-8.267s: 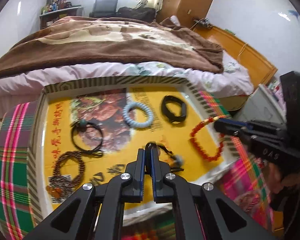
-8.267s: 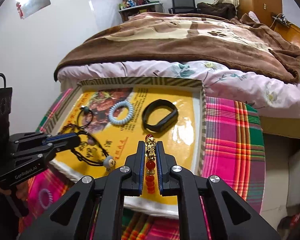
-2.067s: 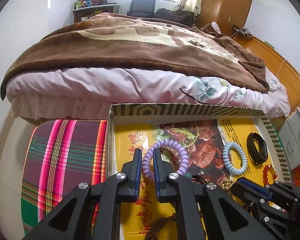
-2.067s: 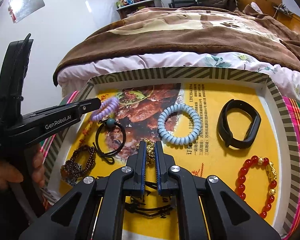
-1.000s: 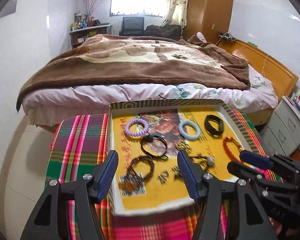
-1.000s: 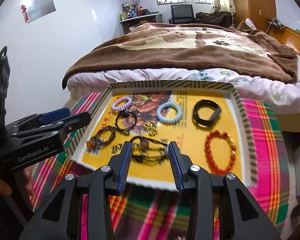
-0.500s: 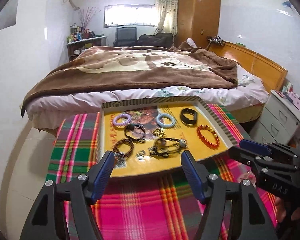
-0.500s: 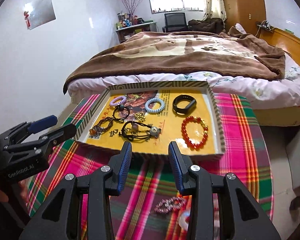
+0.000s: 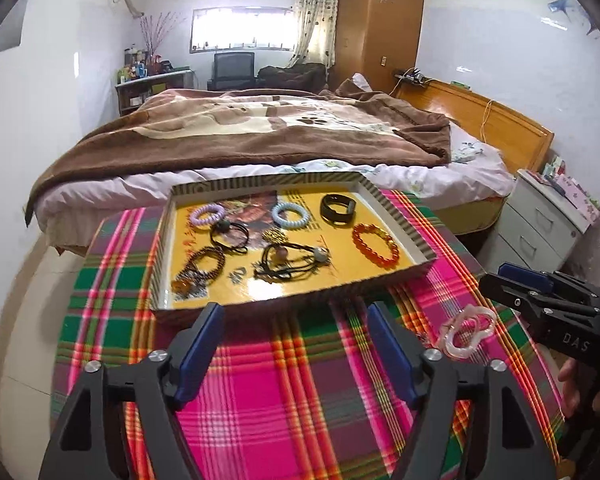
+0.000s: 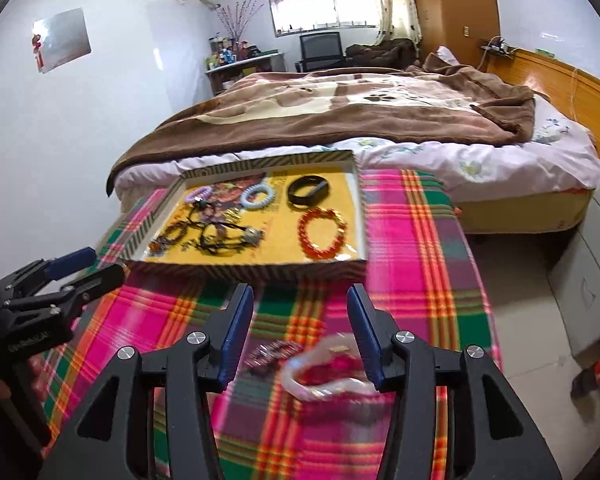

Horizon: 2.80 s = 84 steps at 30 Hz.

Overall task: Organize jewelry
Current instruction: 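Grasp the clear heart-shaped claw clip with the right tool, then grasp the pink rhinestone hair clip with the left tool while the right tool lifts the claw clip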

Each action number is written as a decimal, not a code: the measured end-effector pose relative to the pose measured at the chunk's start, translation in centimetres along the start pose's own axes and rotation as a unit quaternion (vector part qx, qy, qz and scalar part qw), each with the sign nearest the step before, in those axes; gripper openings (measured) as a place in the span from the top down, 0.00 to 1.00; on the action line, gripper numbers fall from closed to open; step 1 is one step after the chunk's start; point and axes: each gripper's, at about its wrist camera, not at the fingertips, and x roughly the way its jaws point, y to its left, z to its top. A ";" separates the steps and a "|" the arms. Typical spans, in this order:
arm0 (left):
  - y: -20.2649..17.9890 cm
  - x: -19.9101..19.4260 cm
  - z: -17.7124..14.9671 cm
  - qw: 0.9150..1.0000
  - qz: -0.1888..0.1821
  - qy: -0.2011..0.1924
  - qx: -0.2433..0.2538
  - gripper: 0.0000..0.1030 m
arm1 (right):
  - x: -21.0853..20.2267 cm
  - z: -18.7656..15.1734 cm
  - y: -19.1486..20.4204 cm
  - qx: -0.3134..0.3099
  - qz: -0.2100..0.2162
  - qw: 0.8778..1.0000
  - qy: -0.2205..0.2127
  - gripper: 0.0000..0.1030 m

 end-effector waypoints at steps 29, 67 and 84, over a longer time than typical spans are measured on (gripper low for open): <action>-0.1 2.2 -3.0 0.998 -0.027 0.047 -0.026 0.26 | 5.9 -3.0 -7.3 0.089 0.027 0.989 0.117 0.36; -7.9 9.6 -3.1 0.985 -0.097 0.120 0.077 0.26 | 0.7 -4.9 -11.6 0.178 0.050 0.981 0.050 0.51; -10.4 11.3 -3.2 0.980 -0.068 0.115 0.146 0.58 | -0.5 -5.1 -12.5 0.184 0.058 0.981 0.035 0.51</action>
